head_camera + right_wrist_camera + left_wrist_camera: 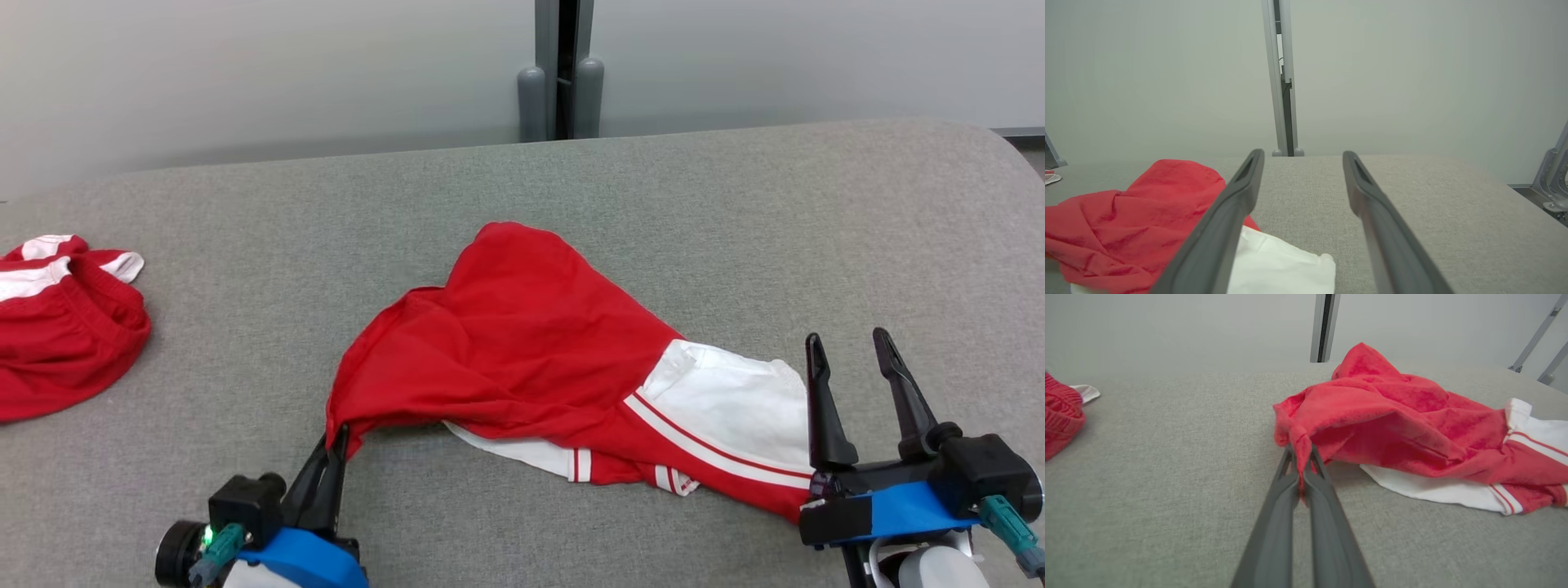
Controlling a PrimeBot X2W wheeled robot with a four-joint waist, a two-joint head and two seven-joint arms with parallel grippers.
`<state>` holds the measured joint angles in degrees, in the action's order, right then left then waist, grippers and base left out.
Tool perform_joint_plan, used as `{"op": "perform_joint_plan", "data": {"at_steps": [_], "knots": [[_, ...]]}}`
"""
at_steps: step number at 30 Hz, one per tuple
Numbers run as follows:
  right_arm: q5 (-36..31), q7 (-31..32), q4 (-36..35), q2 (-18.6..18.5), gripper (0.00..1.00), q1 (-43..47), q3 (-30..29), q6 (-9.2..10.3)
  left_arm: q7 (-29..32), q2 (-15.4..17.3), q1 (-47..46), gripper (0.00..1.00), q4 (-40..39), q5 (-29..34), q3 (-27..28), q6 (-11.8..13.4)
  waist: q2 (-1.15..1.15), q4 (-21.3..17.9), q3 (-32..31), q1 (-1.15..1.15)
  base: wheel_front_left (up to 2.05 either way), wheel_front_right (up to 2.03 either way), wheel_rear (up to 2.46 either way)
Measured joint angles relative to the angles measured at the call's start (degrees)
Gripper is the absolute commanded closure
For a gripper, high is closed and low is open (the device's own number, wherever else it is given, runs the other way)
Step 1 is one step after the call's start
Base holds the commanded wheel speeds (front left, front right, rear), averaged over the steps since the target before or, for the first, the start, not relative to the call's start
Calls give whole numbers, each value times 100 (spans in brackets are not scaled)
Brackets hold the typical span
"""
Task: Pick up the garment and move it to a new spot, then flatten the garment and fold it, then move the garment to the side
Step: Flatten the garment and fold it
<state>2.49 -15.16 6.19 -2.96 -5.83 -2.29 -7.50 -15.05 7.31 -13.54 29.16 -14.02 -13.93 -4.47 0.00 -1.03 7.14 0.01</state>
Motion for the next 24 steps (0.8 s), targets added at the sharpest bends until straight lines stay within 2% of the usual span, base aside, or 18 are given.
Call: {"op": "perform_joint_plan", "data": {"at_steps": [11, 12, 13, 24], "knots": [[0, 0, 7, 1, 0, -1, -2, -1, 0, -27, 698, 100, 68, -2, 338, -8, 0, 241, 9, 0, 0, 0, 0], [-1, 0, 8, 1, 0, -1, -2, 0, 0, -34, 727, 24, 70, -2, 356, -16, 0, 245, 10, 0, 0, 0, 0], [0, 0, 10, 1, 0, -1, -2, -1, 0, -44, 738, 0, 52, 0, 382, -23, 0, 249, 11, 0, 0, 0, 0], [-1, 0, 51, 1, 0, -1, -70, -1, -1, -220, 749, 0, -1088, 270, 822, -68, 0, 180, -53, -1, 0, 0, 0]]}}
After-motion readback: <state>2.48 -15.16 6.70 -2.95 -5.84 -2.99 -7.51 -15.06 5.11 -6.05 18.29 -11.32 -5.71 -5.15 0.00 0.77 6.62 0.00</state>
